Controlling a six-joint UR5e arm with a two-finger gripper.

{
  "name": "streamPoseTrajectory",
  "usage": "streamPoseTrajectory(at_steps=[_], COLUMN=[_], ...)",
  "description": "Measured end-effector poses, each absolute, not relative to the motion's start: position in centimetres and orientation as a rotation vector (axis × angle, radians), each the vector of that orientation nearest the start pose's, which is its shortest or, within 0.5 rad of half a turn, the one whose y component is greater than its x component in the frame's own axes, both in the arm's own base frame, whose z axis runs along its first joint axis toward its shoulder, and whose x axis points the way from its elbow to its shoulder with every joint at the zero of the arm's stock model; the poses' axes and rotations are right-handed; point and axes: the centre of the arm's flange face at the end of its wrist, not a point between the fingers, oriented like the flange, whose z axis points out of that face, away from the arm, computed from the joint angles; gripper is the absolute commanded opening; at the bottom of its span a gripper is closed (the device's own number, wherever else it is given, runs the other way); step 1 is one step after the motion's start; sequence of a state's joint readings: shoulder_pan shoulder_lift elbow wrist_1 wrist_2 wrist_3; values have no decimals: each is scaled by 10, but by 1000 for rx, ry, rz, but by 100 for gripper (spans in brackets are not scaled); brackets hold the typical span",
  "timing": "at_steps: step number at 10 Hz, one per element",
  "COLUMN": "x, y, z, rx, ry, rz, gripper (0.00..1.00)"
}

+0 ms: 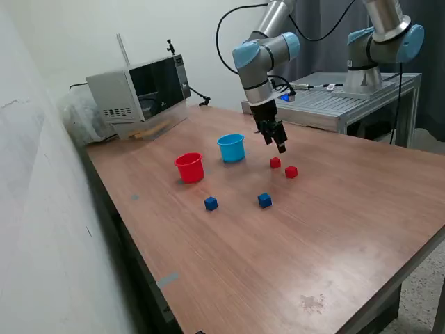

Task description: Place red objects in the red bin, and blue objects in the blue bin.

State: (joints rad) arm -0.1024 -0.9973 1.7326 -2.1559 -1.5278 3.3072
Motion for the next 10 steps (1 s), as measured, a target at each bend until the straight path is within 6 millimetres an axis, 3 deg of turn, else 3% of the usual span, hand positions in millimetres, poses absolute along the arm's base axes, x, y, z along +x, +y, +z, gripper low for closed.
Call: streamPoseTrajectory(at_steps=[8, 9, 10], x=[-631, -631, -631], y=[-71, -71, -71], z=[106, 105, 105], rx=[-1832, -1832, -1832], ry=[2417, 2417, 2417], rz=[-232, -233, -233], gripper=[100, 0, 0])
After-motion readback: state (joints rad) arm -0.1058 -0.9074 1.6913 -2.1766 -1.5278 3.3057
